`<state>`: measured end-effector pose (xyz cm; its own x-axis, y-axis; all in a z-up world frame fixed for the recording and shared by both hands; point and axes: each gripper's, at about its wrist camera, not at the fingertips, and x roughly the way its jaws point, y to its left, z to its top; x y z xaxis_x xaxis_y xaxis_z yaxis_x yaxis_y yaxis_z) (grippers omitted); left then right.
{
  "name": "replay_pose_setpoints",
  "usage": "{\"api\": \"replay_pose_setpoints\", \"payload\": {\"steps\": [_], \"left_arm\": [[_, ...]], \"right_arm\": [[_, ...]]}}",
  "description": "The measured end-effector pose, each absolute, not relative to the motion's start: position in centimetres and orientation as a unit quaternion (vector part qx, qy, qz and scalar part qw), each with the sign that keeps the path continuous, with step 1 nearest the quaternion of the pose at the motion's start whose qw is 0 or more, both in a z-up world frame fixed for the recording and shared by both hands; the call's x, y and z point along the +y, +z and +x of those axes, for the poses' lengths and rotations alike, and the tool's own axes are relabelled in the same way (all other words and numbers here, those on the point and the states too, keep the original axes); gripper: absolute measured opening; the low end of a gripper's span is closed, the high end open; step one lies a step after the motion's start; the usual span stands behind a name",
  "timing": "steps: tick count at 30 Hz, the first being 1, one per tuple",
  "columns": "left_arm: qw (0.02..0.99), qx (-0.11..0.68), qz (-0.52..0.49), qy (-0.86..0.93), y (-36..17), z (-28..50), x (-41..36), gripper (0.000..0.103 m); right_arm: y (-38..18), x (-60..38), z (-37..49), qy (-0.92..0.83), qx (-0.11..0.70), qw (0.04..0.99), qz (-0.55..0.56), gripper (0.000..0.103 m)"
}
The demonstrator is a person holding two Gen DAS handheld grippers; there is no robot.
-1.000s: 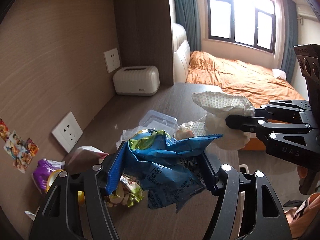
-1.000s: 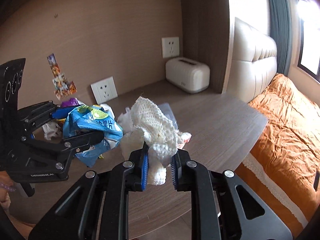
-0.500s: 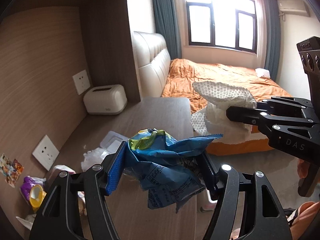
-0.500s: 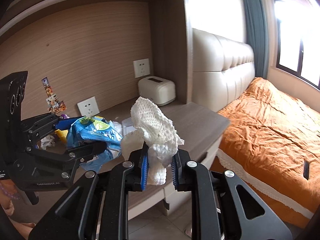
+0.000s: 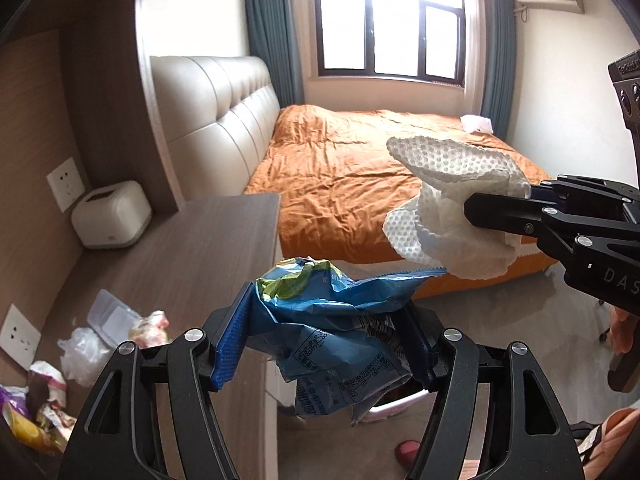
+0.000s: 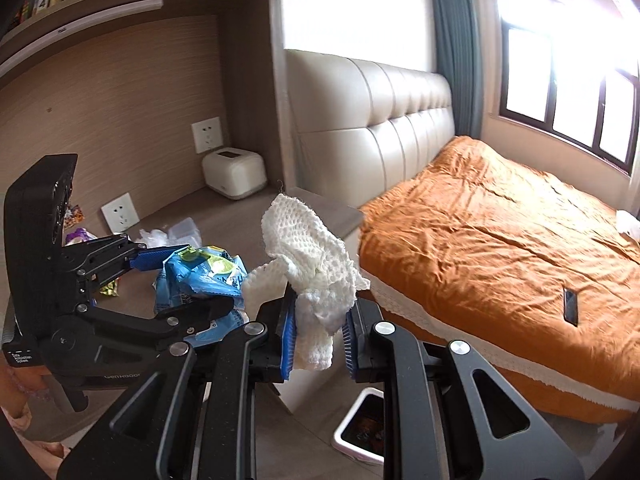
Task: Collect trash
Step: 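Carry both items over the wastebasket and open both tools to drop them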
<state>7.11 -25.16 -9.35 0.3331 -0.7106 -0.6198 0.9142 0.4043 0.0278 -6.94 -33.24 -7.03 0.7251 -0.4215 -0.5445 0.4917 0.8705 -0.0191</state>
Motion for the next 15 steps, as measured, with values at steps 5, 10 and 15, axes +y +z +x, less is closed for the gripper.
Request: {"api": "replay_pose_setpoints", "payload": {"steps": [5, 10, 15], "left_arm": [[0.77, 0.28, 0.205, -0.535, -11.1, 5.2, -28.9, 0.066], [0.752, 0.287, 0.224, -0.55, -13.0, 3.7, -31.8, 0.066], [0.735, 0.306, 0.233, -0.559, -15.8, 3.2, -34.4, 0.066]], "right_arm": [[-8.2, -35.6, -9.4, -0.269, 0.29, 0.915, 0.078, 0.021], [-9.6, -37.7, -11.5, -0.286, 0.303, 0.904, 0.098, 0.022], [-11.6, -40.0, -12.3, -0.295, 0.325, 0.892, 0.112, 0.022]]}}
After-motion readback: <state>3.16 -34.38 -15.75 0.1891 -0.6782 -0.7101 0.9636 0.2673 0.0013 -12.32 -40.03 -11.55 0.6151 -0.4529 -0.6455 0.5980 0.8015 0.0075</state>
